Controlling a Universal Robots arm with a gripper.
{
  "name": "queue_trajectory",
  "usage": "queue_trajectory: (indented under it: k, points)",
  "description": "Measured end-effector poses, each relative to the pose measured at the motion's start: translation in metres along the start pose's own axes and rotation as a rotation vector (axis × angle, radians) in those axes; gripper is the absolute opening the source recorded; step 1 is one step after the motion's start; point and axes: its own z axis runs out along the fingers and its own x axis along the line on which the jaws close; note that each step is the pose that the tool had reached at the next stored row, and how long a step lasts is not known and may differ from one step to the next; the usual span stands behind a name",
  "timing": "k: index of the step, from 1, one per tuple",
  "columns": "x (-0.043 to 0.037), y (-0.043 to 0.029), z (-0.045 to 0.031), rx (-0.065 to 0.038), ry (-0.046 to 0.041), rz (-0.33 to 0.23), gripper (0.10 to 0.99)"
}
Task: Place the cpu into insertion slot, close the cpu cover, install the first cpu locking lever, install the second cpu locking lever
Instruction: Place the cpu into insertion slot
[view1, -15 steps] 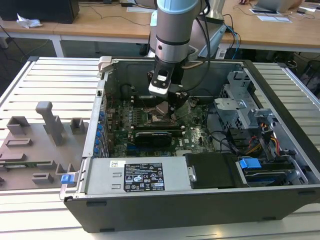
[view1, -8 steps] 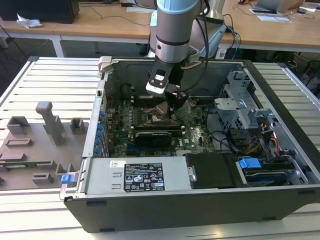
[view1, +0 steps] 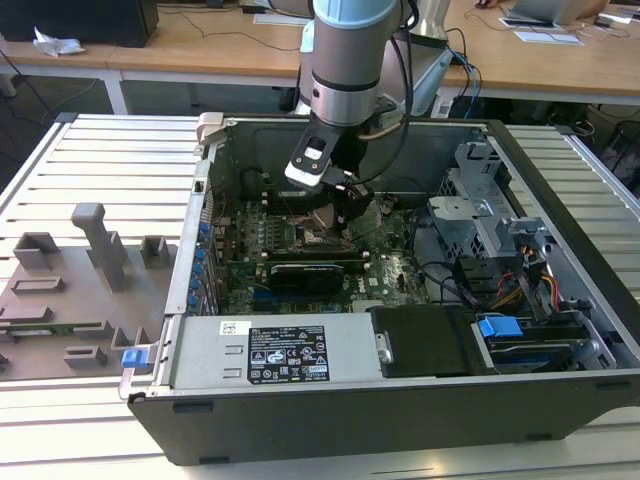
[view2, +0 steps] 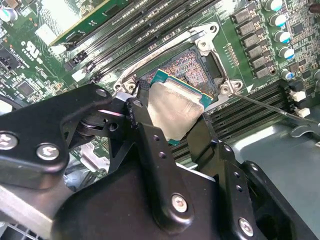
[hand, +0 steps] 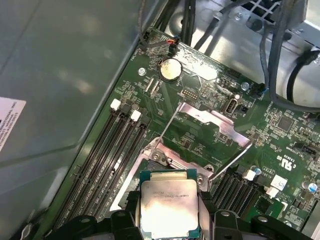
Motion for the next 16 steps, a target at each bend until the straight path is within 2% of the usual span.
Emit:
queue_trajectory:
  k: [16]
  points:
    - [0.0000,0.0000,0.0006,0.001,-0.0082,0.155,0.545]
